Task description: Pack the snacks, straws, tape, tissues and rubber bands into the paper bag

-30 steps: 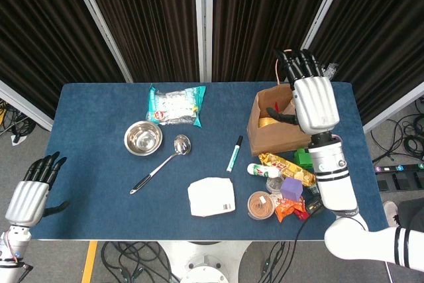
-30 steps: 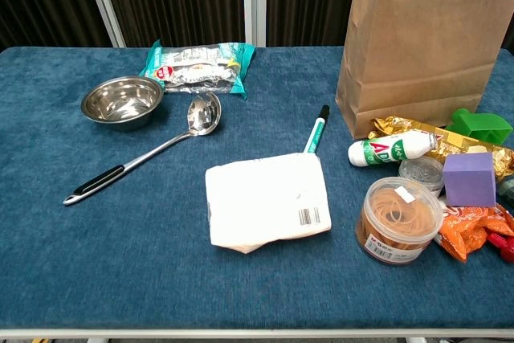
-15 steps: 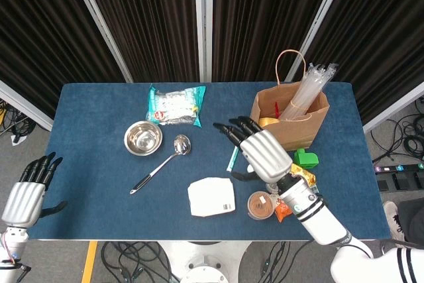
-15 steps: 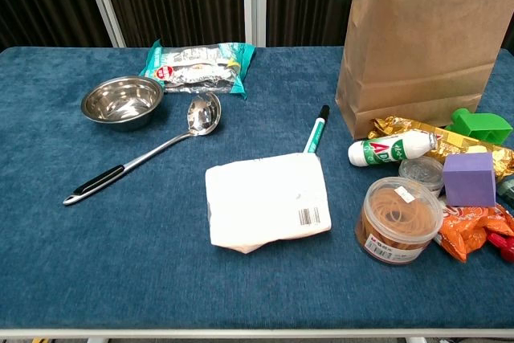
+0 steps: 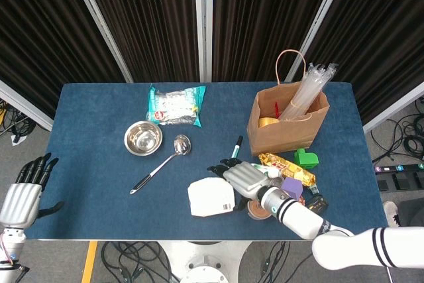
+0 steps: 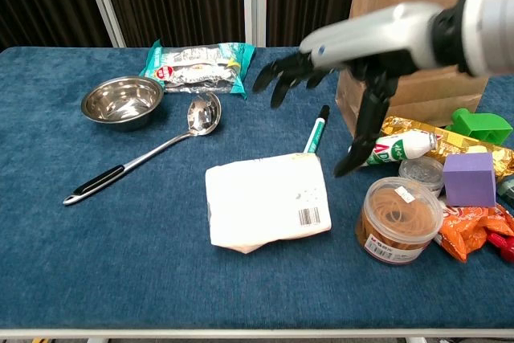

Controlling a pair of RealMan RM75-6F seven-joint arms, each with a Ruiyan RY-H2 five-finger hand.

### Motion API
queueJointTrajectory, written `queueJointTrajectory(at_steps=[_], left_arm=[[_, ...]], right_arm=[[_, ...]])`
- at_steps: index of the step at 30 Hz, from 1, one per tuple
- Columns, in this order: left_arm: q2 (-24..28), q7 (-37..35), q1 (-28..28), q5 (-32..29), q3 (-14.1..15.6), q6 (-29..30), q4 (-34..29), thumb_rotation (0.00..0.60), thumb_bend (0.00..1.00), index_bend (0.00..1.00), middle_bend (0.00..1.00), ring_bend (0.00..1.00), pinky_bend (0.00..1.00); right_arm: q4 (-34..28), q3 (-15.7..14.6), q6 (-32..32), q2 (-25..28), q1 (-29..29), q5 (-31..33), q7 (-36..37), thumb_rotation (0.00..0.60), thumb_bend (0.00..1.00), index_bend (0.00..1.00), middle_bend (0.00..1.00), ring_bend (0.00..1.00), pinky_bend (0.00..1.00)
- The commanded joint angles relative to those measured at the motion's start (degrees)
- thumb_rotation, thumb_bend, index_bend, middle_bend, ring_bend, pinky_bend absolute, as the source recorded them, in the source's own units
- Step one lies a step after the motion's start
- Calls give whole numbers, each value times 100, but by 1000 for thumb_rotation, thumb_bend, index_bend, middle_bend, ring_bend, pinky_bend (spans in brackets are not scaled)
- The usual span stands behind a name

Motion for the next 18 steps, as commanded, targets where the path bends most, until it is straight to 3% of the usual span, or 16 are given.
queueJointTrajectory(at_steps=[1,8,18], left_arm=[[-7,-12,6,-1,9,-10,18,600,156,66,51,0,123],[-53,-29,19,28,49,-33,51,600,156,66,51,0,123],[-71,-44,30,40,62,-41,98,600,156,66,51,0,123]], right_arm=[[274,-249,-63,-385,337,388,-169,600,0,36,92,4,46],[756,-522,162,-1127,847,1186,-313,600,0,1,40,0,0],[1148,-803,754,-1844,930,1391,-514,600,0,0,21,0,0]])
